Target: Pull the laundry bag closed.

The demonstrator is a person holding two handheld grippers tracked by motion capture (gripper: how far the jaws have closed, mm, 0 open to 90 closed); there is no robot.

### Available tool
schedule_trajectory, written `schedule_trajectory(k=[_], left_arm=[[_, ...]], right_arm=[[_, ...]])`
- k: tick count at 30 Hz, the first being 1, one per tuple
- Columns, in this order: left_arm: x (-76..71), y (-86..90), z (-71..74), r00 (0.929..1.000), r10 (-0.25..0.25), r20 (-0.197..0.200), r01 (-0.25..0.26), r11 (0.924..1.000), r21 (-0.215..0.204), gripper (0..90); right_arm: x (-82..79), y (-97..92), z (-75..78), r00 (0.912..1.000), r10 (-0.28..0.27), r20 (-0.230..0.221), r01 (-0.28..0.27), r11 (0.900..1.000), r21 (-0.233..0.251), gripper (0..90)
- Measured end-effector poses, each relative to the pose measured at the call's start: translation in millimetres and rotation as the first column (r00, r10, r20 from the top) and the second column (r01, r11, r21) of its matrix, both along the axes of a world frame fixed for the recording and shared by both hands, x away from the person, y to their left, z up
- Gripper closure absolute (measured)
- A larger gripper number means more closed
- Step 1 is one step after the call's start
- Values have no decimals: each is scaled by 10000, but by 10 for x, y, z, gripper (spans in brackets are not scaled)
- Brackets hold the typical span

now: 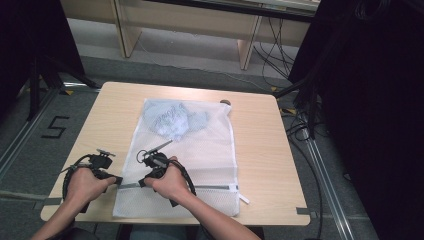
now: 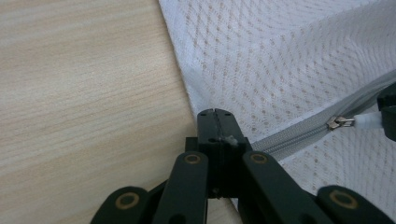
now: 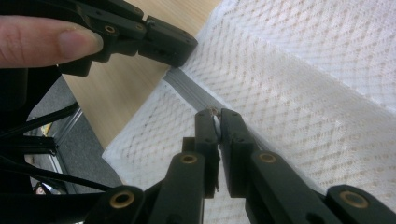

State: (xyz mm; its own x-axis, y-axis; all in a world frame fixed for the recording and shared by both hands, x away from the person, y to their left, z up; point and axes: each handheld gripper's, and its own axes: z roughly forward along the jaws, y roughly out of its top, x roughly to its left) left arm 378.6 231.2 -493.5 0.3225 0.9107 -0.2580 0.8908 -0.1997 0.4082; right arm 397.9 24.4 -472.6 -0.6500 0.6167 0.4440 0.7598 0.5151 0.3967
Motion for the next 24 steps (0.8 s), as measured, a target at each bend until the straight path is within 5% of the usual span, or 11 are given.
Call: schedule_trajectory(k=[24], left_arm=[[0,10,2,10000,-70,-31,70,10000,49,899]], right_arm=[[12,-114,45,9999,-22,-100,19,9993,-386,871]])
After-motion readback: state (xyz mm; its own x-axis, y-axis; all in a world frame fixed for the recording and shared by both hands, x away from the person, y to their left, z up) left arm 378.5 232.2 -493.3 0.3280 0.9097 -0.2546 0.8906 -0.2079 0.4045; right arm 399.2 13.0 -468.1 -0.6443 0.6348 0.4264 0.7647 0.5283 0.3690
